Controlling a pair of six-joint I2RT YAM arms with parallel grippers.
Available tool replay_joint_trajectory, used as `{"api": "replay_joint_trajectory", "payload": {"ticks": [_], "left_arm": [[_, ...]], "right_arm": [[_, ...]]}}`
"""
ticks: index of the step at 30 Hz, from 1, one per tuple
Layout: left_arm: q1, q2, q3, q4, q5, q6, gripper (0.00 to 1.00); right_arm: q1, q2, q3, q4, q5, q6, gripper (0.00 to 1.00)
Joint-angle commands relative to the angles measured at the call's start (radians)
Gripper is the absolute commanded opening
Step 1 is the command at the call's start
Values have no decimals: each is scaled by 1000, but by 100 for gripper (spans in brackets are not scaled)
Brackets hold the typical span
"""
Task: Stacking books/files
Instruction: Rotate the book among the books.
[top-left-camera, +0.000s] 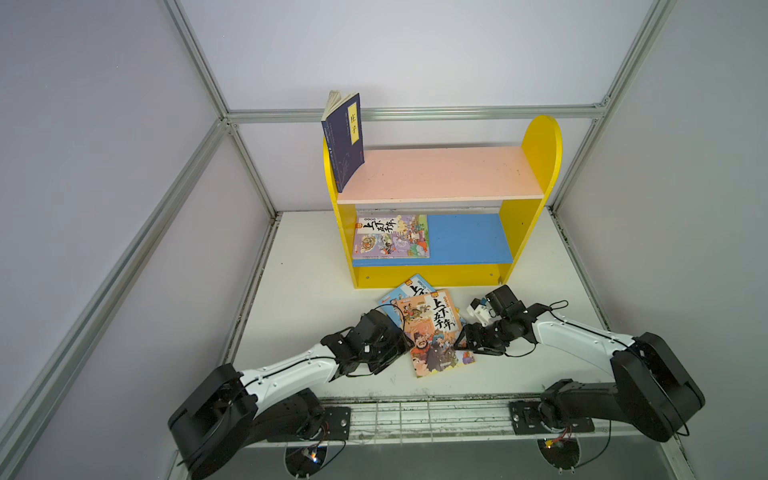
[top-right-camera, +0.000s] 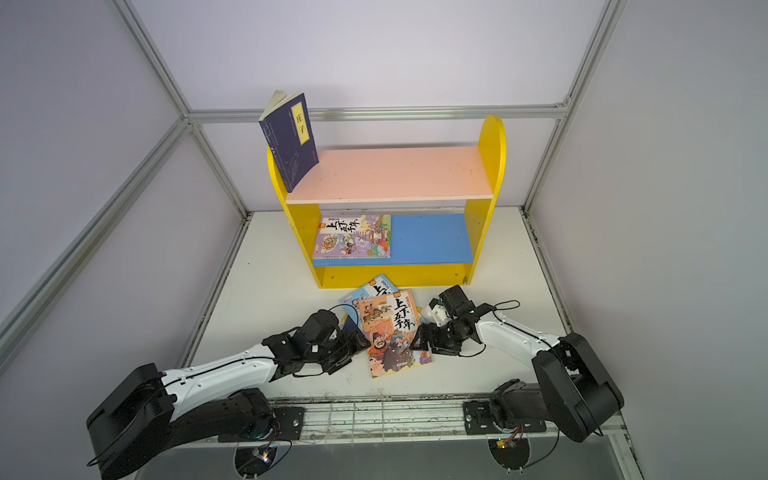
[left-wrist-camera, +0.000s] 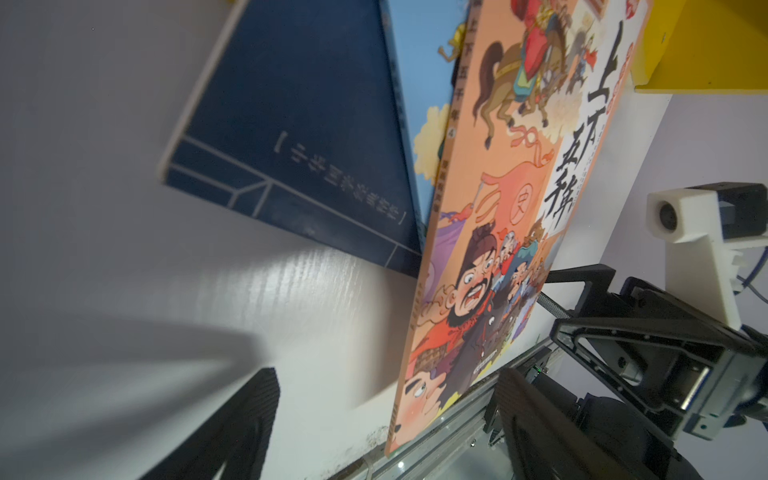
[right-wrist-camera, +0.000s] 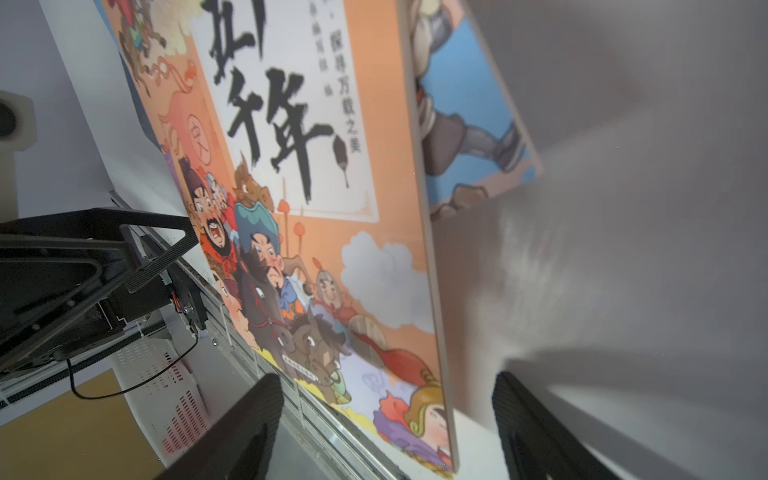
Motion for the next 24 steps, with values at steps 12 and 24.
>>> {"api": "replay_joint_trajectory", "payload": {"ticks": [12,24], "left_arm": [[0,62,0,111,10,7,84],[0,84,-23,155,8,7,83]], "right_arm": [[16,-55,-80,90,-72,35,59],[39,-61,-144,200,-109,92,44]]}}
